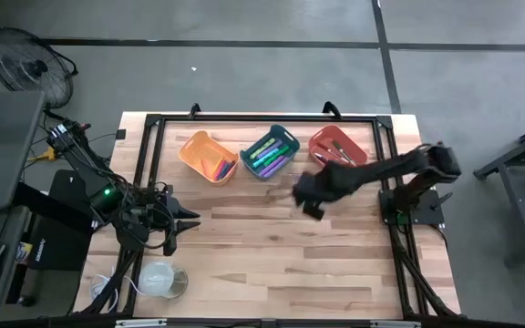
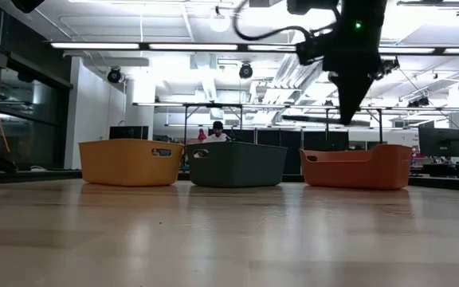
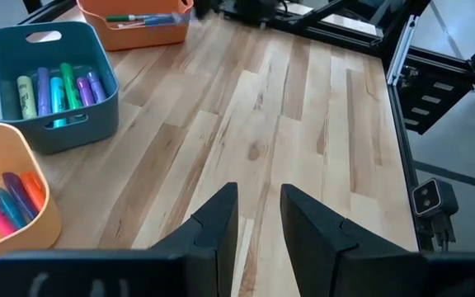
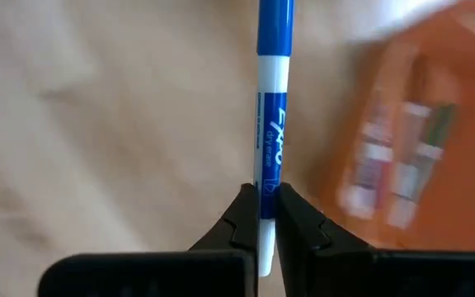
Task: Pick & Place Markers
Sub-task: Put the blue marker pen into the orange bin, then return to Home Position
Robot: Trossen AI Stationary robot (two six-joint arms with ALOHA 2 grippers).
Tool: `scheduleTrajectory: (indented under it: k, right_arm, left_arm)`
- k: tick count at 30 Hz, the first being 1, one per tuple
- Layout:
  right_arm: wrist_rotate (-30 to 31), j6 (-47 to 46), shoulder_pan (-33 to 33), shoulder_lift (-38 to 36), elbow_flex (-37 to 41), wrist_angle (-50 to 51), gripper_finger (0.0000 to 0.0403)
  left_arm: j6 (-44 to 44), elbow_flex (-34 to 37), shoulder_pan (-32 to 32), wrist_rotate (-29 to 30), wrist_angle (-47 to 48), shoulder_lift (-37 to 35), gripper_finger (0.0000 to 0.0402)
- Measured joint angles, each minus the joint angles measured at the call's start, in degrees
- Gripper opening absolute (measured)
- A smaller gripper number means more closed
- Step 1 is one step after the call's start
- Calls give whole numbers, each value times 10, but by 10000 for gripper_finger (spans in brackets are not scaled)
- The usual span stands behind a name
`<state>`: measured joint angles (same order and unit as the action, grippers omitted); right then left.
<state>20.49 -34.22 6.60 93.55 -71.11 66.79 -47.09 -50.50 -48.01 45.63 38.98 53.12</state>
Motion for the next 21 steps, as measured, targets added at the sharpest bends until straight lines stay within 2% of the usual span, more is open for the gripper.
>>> scheduleTrajectory:
  k: [9,15,21]
  right_arm:
    - [0,76,-184,-127,77,9,8]
    - [-50,156,-287,-130,138,-39,5]
    - [-83,189,-345,-130,198,-108,6]
  left_arm:
    - [-12,0,0,5,0,0,92]
    - [-17,0,0,11,0,0,92]
    - [-42,0,0,28,0,0,92]
